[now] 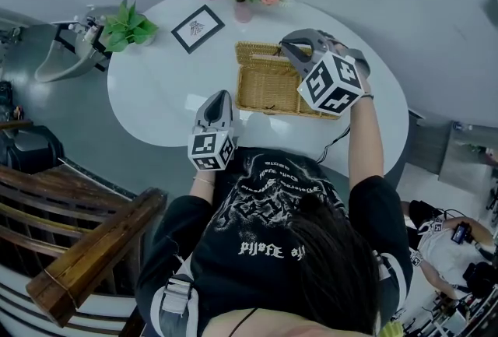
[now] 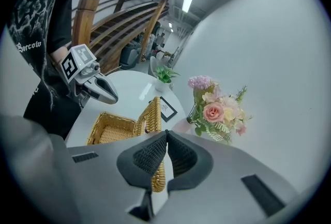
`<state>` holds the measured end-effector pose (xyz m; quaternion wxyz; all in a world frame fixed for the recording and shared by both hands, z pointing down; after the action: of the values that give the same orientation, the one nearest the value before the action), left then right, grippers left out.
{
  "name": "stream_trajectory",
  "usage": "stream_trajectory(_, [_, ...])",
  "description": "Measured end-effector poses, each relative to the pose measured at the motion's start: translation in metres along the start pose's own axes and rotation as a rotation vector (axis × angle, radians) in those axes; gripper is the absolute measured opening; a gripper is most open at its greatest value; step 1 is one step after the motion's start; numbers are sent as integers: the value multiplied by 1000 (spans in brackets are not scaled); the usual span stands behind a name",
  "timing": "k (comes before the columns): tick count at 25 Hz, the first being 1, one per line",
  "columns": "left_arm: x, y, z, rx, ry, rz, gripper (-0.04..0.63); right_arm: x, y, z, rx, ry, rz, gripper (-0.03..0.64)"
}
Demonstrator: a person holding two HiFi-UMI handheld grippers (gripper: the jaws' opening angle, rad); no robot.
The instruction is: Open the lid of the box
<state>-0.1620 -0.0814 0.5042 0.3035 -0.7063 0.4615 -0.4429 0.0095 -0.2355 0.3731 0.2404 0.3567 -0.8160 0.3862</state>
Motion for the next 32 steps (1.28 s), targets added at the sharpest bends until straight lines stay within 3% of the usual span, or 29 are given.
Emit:
stream_trajectory(19, [5,7,-7,-13,27,0,25,32,-21,25,33,-34,-46,32])
stream_trajectory(32, [15,7,-11,-20,49,-24,25,58,-40,39,37,18,-57,32])
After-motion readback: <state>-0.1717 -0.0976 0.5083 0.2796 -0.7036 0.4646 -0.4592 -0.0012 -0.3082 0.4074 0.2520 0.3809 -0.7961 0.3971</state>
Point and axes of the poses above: the fingertips, and each gripper's own axes: x forward along the fingers, z to its right, y out of its top, the point moved 8 cm from there along -x, backward along the fingers, and after that the axes turned 12 degrees about -x, right-handed, at the moved point
